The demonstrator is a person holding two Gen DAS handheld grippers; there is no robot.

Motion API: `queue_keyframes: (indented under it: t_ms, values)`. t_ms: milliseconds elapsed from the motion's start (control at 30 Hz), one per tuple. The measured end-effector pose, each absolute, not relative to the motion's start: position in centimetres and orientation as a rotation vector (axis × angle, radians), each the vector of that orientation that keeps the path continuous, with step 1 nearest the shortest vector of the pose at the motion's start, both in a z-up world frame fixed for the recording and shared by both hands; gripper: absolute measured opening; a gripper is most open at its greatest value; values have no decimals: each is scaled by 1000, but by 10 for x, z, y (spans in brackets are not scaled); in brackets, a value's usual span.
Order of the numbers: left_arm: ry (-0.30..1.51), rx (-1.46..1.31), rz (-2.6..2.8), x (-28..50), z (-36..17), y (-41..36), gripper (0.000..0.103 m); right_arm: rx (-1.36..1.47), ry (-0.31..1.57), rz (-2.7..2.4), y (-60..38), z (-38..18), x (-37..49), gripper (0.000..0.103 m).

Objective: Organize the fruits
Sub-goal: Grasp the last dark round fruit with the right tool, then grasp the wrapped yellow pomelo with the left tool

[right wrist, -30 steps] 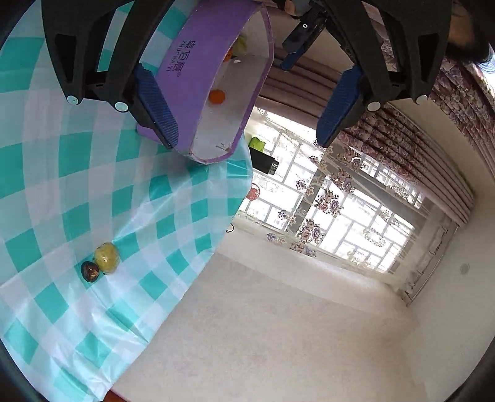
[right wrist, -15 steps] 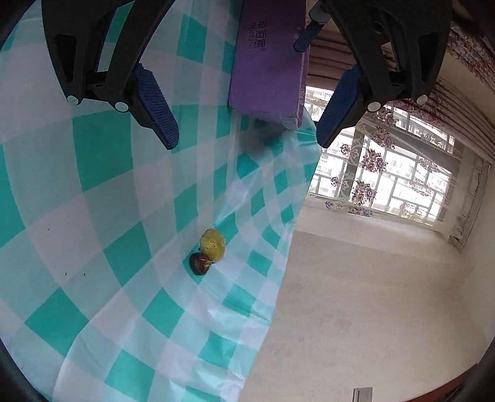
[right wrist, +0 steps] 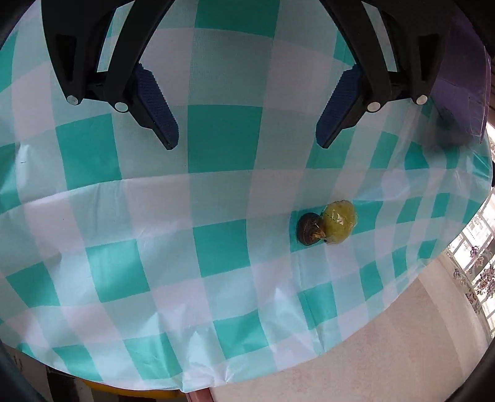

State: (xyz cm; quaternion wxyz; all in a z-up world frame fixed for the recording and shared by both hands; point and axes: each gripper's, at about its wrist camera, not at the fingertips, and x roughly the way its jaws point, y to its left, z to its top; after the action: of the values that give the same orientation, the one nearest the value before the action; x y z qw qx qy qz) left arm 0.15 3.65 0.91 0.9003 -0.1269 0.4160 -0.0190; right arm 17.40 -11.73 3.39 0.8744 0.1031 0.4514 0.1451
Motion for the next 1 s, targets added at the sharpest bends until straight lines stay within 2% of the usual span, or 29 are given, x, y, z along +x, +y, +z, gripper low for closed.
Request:
queue_keyframes:
  t_ms: [267, 367, 467, 700, 767, 800, 833, 1000]
  values:
    - [851, -247, -108, 3, 5, 29, 101, 22, 922, 319, -54, 29, 227, 85]
    - [857, -221, -97, 3, 5, 25, 101, -58, 904, 337, -31, 29, 242, 79]
    - [855, -224, -98, 2, 5, 26, 101, -144, 918, 345, -12, 25, 253, 69]
    - [859, -214, -93, 6, 3, 27, 101, -219, 915, 321, -7, 21, 265, 68]
    - [863, -204, -89, 7, 3, 26, 101, -236, 902, 318, -8, 21, 264, 60]
    - [864, -201, -88, 7, 3, 25, 101, -241, 893, 331, -8, 22, 263, 44]
    - [865, -200, -87, 6, 3, 25, 101, -245, 885, 341, -8, 22, 260, 39]
    - [864, -200, -87, 6, 2, 25, 101, -74, 890, 342, -50, 29, 235, 39]
